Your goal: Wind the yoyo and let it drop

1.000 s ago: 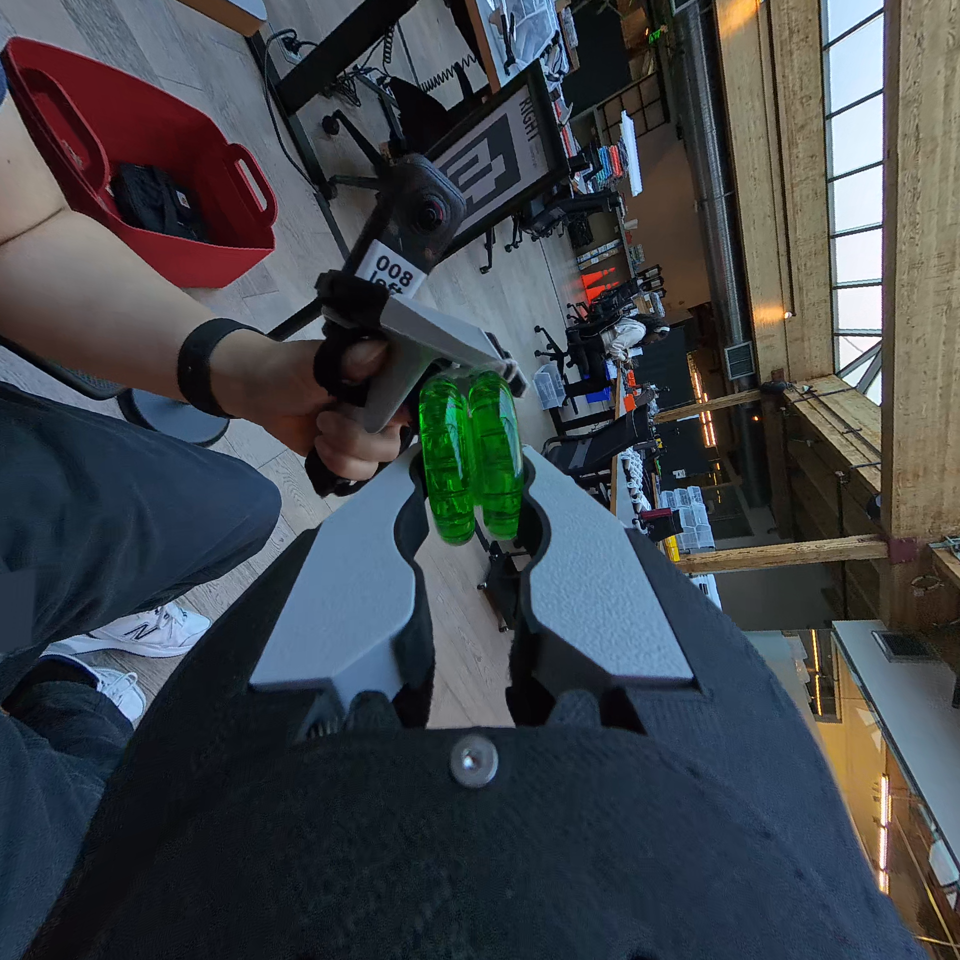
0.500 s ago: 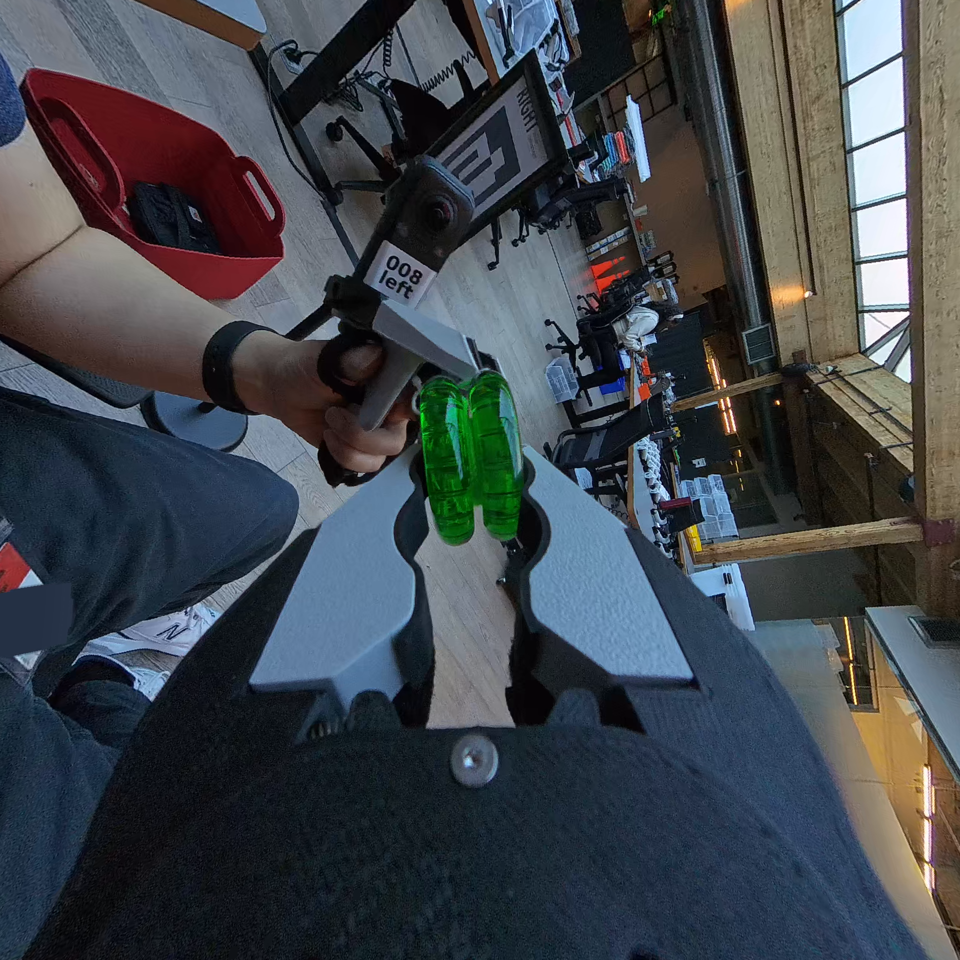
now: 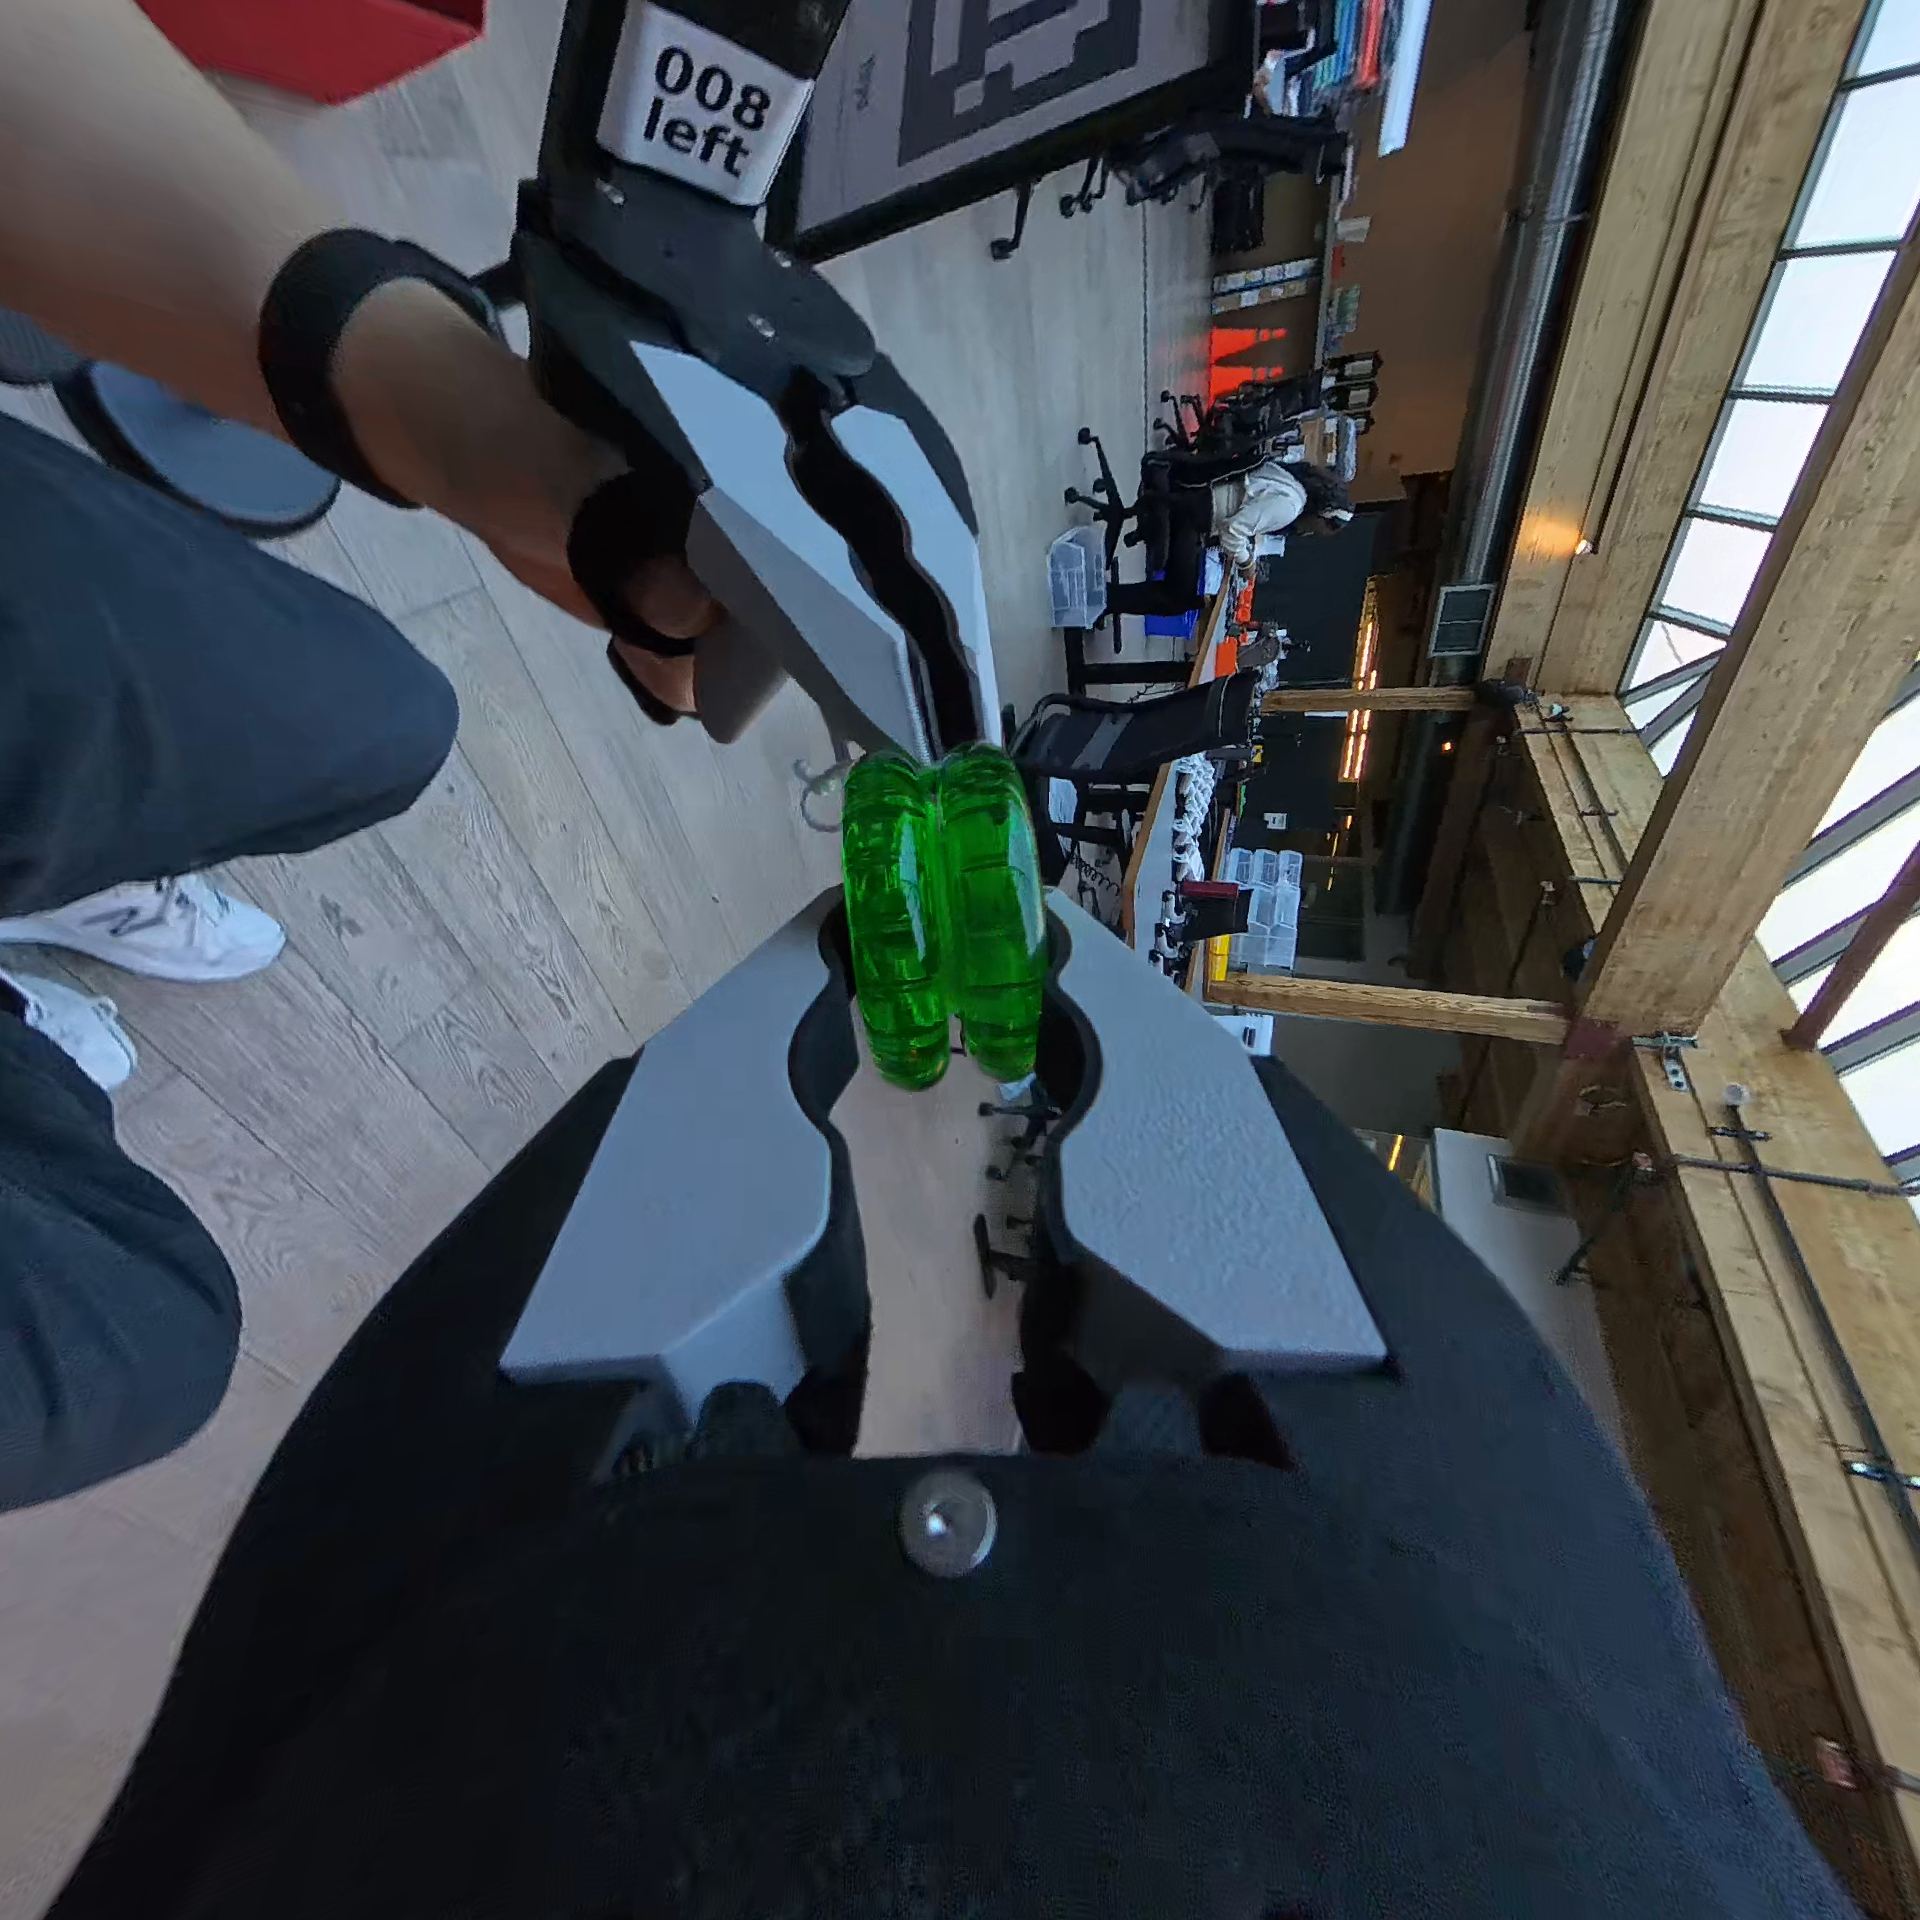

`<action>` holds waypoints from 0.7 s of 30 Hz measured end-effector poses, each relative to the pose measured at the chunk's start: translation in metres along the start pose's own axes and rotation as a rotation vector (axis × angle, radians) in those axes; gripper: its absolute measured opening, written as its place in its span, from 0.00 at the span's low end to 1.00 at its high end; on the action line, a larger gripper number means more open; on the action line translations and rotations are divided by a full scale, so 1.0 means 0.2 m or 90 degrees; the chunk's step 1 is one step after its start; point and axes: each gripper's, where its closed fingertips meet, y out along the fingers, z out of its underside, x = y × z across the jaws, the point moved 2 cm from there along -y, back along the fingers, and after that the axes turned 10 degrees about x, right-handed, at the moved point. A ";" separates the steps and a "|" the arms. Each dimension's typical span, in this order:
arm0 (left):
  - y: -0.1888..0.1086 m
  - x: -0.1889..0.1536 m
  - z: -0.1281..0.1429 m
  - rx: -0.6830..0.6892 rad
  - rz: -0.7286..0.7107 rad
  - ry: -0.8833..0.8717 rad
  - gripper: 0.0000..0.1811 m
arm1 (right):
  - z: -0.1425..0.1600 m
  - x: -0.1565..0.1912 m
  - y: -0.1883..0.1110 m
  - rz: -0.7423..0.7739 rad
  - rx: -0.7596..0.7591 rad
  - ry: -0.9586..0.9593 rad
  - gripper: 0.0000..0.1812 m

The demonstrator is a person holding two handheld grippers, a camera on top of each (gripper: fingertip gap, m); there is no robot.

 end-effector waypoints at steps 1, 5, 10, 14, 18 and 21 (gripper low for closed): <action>0.00 0.00 0.00 0.010 -0.002 0.012 0.05 | 0.00 0.00 0.00 -0.004 0.016 -0.028 0.16; 0.00 0.01 0.02 0.048 -0.039 0.075 0.06 | 0.00 -0.02 0.00 -0.006 0.084 -0.142 0.16; 0.00 0.03 -0.01 0.055 -0.093 0.131 0.06 | -0.03 -0.06 0.00 -0.003 0.122 -0.234 0.16; -0.04 0.04 -0.08 -0.008 -0.079 0.082 0.06 | -0.11 -0.09 -0.02 -0.045 0.082 -0.222 0.16; -0.11 0.04 -0.18 -0.117 -0.044 -0.002 0.06 | -0.20 -0.13 -0.03 -0.128 0.004 -0.136 0.16; -0.17 0.04 -0.26 -0.195 -0.010 -0.065 0.07 | -0.27 -0.13 -0.01 -0.189 -0.045 -0.074 0.16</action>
